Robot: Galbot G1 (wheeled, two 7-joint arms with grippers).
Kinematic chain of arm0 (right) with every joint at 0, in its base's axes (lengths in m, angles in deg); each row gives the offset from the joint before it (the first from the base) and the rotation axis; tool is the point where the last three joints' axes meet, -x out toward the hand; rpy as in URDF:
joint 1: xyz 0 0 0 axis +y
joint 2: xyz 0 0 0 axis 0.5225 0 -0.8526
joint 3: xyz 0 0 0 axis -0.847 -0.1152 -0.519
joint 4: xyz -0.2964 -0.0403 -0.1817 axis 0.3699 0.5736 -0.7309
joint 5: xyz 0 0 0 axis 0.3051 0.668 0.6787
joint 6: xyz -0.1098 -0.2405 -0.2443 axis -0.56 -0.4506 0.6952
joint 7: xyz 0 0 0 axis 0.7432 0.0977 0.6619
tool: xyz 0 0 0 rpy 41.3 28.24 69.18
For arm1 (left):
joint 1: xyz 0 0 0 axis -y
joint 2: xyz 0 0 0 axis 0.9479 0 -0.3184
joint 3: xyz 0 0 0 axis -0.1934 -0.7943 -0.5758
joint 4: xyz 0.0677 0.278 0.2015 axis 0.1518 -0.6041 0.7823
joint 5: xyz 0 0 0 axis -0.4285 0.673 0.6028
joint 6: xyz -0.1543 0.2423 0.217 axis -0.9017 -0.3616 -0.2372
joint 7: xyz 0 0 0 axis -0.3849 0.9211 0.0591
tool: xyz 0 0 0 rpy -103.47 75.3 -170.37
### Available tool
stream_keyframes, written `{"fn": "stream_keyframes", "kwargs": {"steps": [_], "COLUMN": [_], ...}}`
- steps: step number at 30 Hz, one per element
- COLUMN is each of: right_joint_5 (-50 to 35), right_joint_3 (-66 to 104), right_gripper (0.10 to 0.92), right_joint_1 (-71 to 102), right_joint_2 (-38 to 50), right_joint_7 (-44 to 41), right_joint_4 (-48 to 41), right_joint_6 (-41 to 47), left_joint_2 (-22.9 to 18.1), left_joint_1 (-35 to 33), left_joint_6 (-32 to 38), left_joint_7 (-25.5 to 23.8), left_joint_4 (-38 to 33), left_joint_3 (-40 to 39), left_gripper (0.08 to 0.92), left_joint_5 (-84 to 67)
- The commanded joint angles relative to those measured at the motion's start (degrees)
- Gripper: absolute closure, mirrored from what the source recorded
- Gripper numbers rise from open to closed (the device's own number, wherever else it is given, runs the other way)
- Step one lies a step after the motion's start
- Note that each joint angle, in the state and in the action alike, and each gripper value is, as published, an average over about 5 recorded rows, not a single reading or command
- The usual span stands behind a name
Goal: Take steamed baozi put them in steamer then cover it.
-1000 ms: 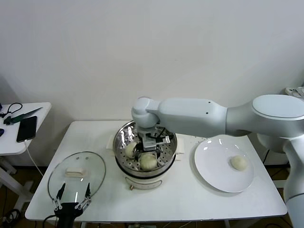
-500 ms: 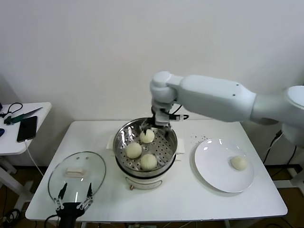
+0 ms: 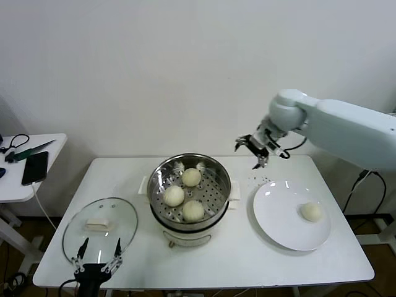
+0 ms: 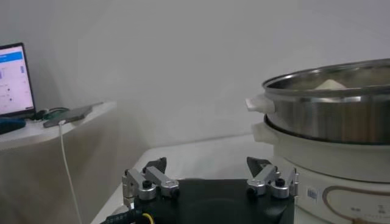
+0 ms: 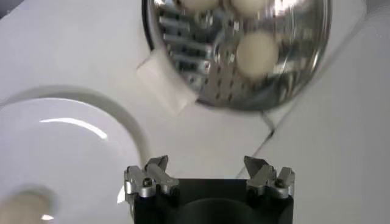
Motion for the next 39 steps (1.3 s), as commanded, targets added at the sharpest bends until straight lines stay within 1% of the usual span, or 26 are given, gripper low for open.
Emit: {"fn": "stream_keyframes", "kwargs": {"steps": [1,4,7,9,12,24,39], "right_joint_5": [-0.38,2.01,6.37,9.03,10.62,10.39,8.93], "right_joint_3": [7.30,13.30,19.49,22.58,25.66,28.07,27.31], "right_gripper": [0.203,0.203,0.203,0.203,0.203,0.203,0.203], "right_joint_1": [14.80,22.48,29.46,32.67,35.57,37.13,36.23], "right_joint_2": [15.45,16.15,15.90,15.47,14.66,9.11,3.74], "right_joint_7": [-0.23,-1.84,-3.09,-3.54,-3.86,-4.33,-4.58], "right_joint_4": [-1.91,-4.95,-8.40,-10.58,-13.32,-22.21,-27.35], "right_joint_6": [12.28,10.35,8.22,6.59,4.99,3.15,2.53], "left_joint_2": [0.02,-0.16,-0.30,-0.37,-0.49,-1.14,-1.32], "left_joint_1": [0.06,0.24,0.20,0.04,-0.18,-0.15,0.07], "left_joint_6": [-0.38,-0.68,-0.80,-0.76,-0.66,-0.70,-0.58], "left_joint_7": [0.63,0.71,0.74,0.73,0.72,0.69,0.86], "left_joint_4": [0.23,0.11,0.13,0.21,0.37,0.57,1.76], "left_joint_3": [-0.10,-0.17,-0.25,-0.30,-0.34,-0.05,0.63], "left_gripper": [0.177,0.177,0.177,0.177,0.177,0.177,0.177], "left_joint_5": [0.10,0.26,0.41,0.59,0.90,1.86,1.66]}}
